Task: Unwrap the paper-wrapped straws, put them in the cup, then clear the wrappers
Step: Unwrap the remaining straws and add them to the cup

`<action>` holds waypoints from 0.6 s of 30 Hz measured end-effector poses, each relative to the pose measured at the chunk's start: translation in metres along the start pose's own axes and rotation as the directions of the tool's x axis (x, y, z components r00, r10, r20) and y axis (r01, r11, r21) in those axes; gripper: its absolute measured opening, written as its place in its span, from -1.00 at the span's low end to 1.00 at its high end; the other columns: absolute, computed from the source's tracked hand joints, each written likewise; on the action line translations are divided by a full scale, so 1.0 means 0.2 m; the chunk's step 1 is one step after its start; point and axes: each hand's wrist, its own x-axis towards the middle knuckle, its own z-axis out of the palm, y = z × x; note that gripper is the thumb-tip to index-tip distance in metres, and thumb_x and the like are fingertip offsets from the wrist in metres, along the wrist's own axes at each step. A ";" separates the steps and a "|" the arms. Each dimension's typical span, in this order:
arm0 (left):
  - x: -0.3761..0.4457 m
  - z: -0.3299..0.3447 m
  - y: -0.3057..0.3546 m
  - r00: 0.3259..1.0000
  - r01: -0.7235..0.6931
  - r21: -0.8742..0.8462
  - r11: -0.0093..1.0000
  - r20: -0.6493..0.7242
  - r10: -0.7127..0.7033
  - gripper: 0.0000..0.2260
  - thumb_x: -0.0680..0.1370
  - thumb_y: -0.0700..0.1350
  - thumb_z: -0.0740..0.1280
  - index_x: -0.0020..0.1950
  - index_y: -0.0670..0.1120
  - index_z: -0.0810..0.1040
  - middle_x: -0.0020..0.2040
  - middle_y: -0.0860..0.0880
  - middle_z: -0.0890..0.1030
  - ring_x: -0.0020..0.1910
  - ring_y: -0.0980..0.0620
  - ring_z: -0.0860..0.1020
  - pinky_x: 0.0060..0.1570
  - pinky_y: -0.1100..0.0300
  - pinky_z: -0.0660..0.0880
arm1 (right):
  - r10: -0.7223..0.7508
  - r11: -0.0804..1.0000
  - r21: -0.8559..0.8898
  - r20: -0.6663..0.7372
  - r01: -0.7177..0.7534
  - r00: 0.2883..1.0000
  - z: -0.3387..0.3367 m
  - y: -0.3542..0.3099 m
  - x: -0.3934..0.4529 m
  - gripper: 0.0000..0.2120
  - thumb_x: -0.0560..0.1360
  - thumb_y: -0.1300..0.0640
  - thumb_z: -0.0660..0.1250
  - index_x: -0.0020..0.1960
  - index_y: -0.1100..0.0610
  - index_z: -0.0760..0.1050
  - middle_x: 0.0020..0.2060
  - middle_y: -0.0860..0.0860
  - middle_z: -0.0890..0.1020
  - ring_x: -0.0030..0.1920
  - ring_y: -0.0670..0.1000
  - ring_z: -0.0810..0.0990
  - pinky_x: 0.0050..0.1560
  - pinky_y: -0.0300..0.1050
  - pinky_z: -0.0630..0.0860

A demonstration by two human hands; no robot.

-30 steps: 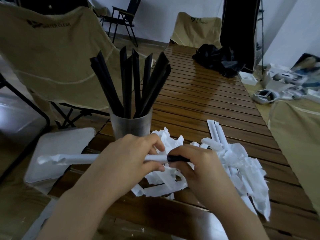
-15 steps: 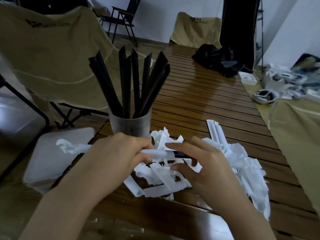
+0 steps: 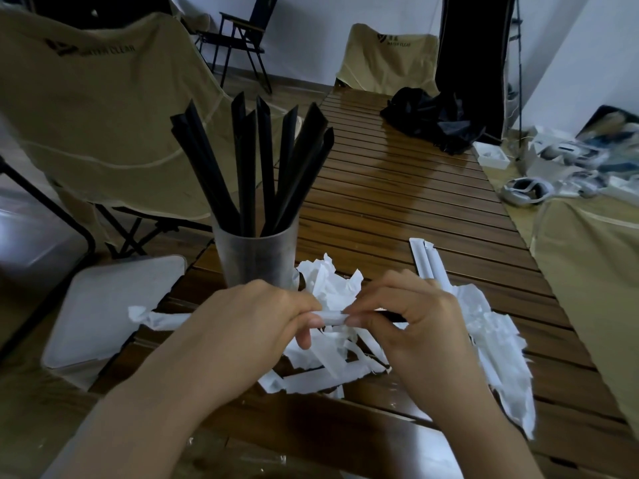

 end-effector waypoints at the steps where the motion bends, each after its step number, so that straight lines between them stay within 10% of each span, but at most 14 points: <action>1: 0.01 0.00 0.01 1.000 -0.002 0.024 1.000 -0.006 0.002 -0.77 0.66 0.06 0.04 0.13 0.15 0.48 -0.11 0.14 0.54 -0.09 0.16 0.54 -0.07 0.30 0.45 | -0.006 1.000 -0.022 -0.024 0.005 1.000 0.01 0.00 0.00 -0.88 0.36 0.18 0.38 -0.29 -0.01 0.63 -0.29 -0.19 0.58 -0.21 -0.09 0.55 -0.17 0.10 0.50; 10: -0.02 0.00 0.02 0.997 0.075 -0.245 0.967 -0.008 -0.080 -0.69 0.65 0.05 0.03 -0.26 0.15 0.38 -0.44 0.21 0.49 -0.44 0.25 0.44 -0.37 0.41 0.32 | -0.124 0.988 -0.114 -0.215 0.101 0.969 0.02 -0.06 0.00 -0.82 0.39 0.35 0.31 -0.30 0.12 0.55 -0.32 -0.05 0.52 -0.28 0.05 0.49 -0.35 -0.01 0.45; 18: -0.02 -0.01 0.01 0.986 0.154 -0.587 0.795 0.139 -0.088 -0.67 0.64 0.03 0.05 -0.21 0.06 0.52 -0.50 0.09 0.43 -0.57 0.19 0.32 -0.46 0.37 0.27 | -0.207 0.974 -0.148 -0.270 0.172 0.940 0.03 -0.10 0.01 -0.75 0.43 0.27 0.13 -0.29 0.18 0.56 -0.32 0.01 0.53 -0.29 0.02 0.49 -0.30 -0.22 0.39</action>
